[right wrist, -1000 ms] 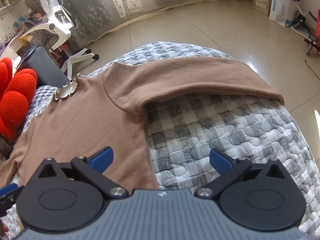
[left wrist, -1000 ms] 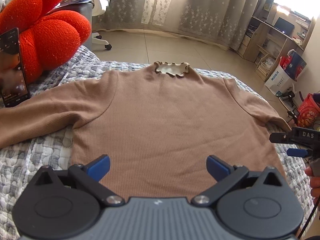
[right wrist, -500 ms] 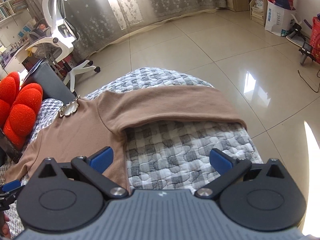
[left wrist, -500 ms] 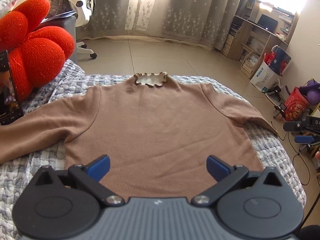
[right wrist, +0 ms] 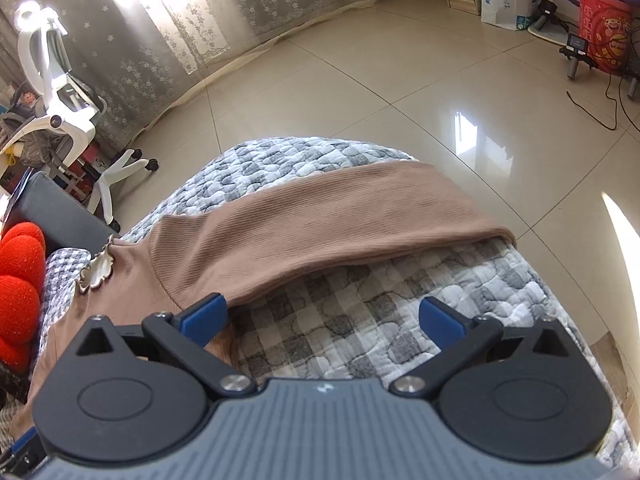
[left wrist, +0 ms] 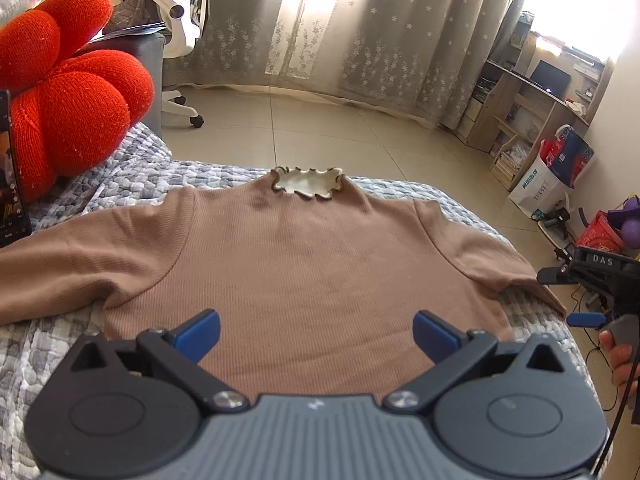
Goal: Fold clothes
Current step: 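Move the right tool to the sleeve nearest it and grasp it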
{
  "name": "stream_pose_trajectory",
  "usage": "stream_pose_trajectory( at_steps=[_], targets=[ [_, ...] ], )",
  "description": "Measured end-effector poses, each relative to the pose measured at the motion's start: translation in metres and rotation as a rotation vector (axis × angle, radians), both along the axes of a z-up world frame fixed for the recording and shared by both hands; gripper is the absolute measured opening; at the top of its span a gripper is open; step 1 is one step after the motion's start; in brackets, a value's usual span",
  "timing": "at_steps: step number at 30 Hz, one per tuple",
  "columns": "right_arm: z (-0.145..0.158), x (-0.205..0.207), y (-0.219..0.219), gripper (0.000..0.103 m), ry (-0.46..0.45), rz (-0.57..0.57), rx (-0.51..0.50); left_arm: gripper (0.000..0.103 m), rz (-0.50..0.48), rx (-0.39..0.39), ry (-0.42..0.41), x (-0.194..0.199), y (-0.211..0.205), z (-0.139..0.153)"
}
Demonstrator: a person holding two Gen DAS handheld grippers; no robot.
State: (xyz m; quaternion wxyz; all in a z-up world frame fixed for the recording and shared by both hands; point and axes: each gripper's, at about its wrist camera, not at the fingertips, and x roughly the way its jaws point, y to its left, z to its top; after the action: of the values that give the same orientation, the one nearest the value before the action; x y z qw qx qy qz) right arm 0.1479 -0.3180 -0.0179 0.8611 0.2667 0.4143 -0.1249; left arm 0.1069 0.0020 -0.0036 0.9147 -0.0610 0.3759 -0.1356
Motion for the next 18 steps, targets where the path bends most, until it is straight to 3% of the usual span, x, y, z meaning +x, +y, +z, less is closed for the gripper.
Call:
stream_pose_trajectory(
  at_steps=[7, 18],
  targets=[
    [-0.02, 0.017, -0.011, 0.103, 0.011, -0.12, 0.003, 0.103, 0.056, -0.041, -0.011, 0.01, 0.012, -0.022],
    [-0.031, 0.011, -0.026, 0.099, -0.144, -0.245, -0.009, 0.103, 0.094, -0.023, -0.042, 0.016, 0.022, -0.043]
  ],
)
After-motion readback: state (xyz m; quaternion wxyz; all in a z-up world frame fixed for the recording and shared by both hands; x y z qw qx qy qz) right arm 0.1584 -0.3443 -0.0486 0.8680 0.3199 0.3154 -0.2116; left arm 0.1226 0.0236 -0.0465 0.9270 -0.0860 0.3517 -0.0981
